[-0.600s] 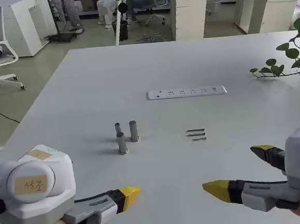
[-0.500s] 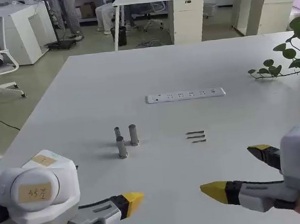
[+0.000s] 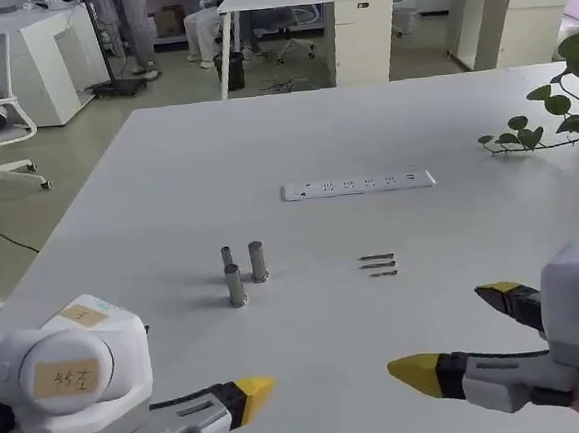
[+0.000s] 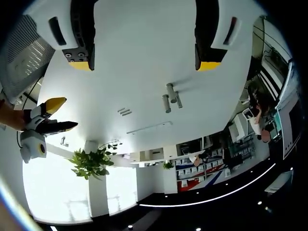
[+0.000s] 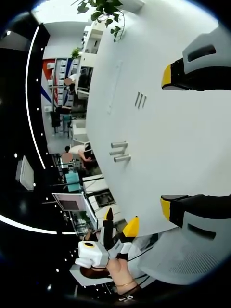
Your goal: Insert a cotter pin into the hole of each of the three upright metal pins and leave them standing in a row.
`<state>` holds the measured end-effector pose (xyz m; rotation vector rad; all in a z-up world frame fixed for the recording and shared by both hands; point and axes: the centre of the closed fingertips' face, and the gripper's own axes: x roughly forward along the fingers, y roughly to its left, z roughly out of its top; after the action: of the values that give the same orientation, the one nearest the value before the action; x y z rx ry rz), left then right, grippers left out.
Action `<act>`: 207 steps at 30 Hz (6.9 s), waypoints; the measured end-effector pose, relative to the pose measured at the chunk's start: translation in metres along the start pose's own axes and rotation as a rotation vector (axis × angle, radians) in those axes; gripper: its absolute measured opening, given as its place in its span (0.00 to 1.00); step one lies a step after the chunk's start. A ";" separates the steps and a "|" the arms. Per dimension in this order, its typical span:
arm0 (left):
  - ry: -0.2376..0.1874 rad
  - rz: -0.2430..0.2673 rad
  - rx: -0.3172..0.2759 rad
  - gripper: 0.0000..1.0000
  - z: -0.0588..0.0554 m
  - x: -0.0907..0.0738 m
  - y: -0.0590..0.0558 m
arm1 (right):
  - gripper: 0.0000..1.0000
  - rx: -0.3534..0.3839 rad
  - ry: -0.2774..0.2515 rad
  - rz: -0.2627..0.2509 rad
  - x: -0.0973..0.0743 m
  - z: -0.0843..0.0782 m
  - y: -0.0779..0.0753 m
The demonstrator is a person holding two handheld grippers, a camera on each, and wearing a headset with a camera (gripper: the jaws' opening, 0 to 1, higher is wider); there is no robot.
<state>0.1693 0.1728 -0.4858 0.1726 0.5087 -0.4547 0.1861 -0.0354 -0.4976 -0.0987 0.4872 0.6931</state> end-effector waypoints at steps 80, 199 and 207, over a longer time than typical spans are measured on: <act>-0.059 0.035 0.084 0.28 0.037 0.099 0.110 | 0.80 0.010 0.055 0.004 0.030 -0.008 -0.006; -0.010 -0.280 0.085 0.07 0.004 0.150 -0.027 | 0.72 0.013 0.109 0.009 0.027 -0.029 -0.008; 0.002 -0.263 0.085 0.07 -0.001 0.153 -0.032 | 0.70 0.008 0.113 0.005 0.024 -0.030 -0.009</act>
<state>0.2732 0.0872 -0.5654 0.1891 0.5165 -0.7334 0.1960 -0.0356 -0.5360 -0.1294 0.5987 0.6925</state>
